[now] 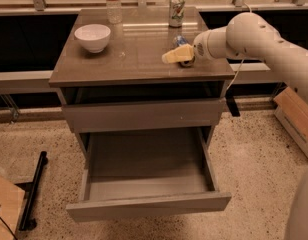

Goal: Place redbull can into middle drawer

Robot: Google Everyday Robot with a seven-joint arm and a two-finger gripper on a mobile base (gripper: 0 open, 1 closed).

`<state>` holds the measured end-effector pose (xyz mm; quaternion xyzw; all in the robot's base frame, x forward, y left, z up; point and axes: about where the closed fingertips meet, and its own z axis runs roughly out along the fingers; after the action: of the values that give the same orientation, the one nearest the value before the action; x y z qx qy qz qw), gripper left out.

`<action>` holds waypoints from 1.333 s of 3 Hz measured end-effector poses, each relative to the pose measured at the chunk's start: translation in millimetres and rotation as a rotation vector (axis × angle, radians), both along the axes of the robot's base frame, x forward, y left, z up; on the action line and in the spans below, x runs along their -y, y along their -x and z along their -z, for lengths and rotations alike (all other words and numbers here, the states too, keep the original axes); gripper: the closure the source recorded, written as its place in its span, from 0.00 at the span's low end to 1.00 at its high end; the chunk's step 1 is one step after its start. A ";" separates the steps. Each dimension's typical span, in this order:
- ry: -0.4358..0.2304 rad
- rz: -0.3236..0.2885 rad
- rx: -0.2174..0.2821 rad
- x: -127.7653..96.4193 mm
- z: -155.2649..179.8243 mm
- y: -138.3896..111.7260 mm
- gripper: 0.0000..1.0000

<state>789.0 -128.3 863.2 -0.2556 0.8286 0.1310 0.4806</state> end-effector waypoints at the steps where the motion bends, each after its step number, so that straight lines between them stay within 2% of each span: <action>1: -0.047 0.046 -0.004 0.2 13.1 -17.6 0.00; 2: -0.098 0.086 -0.011 0.6 25.0 -25.0 0.25; 4: -0.110 0.108 -0.003 -2.6 22.0 -22.3 0.72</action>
Offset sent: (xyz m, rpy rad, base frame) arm 0.0317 -0.0066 -0.0321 0.1399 0.0110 -0.1228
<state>811.3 -125.7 841.2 -0.1837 0.8333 0.1507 0.4991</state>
